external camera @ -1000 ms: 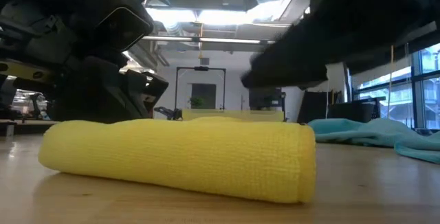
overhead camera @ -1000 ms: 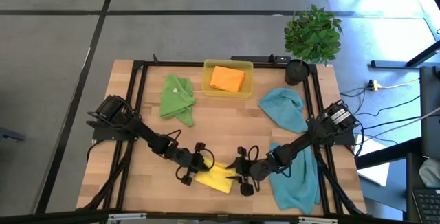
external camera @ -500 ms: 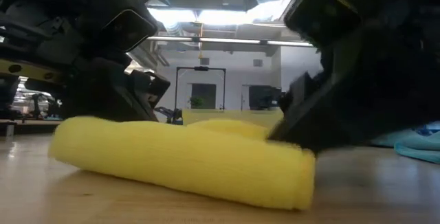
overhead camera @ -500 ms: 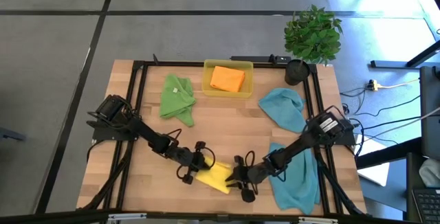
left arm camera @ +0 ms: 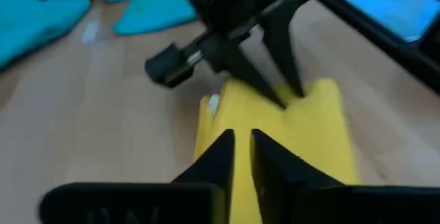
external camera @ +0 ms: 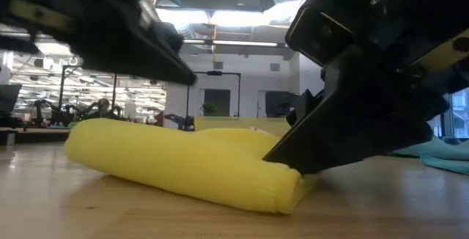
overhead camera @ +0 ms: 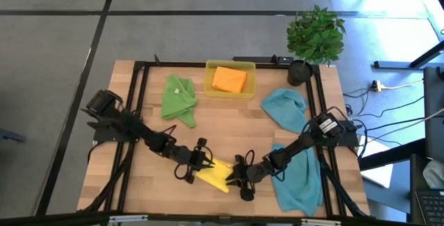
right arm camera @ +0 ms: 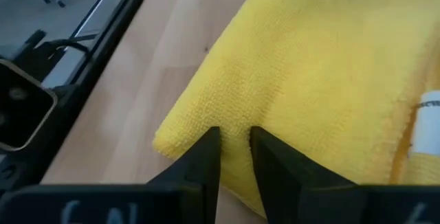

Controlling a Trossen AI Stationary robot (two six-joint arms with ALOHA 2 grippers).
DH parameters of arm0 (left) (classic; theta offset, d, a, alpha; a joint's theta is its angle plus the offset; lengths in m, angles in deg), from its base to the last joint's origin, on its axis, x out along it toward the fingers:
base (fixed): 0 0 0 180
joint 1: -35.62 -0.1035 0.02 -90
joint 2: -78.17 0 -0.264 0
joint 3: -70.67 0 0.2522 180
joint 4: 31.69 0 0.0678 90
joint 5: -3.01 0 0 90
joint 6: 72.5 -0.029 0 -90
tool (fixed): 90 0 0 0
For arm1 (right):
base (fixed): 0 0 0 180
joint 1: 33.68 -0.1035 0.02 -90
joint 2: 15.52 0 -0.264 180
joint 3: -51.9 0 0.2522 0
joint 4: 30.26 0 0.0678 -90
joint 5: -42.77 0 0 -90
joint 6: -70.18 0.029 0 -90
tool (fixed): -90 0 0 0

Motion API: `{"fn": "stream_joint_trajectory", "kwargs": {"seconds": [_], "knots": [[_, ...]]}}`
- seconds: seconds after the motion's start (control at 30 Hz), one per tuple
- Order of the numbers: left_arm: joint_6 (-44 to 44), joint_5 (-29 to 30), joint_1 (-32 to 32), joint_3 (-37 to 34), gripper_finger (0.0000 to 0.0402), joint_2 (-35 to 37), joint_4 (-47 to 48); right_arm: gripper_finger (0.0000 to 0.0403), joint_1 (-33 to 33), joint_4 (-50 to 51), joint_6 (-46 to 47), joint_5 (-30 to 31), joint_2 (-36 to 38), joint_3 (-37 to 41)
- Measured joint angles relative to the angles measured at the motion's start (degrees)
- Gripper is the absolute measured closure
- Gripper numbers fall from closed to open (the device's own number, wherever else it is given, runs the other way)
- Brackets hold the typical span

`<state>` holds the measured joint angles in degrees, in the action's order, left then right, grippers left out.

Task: Fold microfiber towels
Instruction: Put the folded yellow microfiber cloth into the yellow bin

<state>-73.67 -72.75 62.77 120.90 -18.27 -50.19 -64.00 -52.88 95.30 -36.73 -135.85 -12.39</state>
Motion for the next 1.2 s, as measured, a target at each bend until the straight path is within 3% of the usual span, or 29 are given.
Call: {"fn": "stream_joint_trajectory", "kwargs": {"seconds": [0.23,0.5,0.6,0.93,1.2], "knots": [[-1.06,2.04,6.21,0.31,0.0280,3.49,8.10,0.0316,1.62,0.16,0.09,0.19,-0.09,0.09],[-6.97,20.27,14.67,8.06,0.0258,-3.28,21.84,0.0316,3.53,0.15,0.59,0.02,-0.15,0.15],[-8.46,22.95,15.22,11.33,0.0256,-5.56,27.35,0.0316,3.67,0.13,1.22,-0.04,-0.14,0.17],[-4.94,22.98,12.93,20.42,0.0192,-9.71,44.33,0.0316,3.71,0.13,1.40,-0.76,-0.13,0.20],[-8.51,21.78,12.18,23.96,0.0158,-13.91,48.76,0.0316,3.75,0.06,1.62,-1.49,-0.13,0.24]]}}
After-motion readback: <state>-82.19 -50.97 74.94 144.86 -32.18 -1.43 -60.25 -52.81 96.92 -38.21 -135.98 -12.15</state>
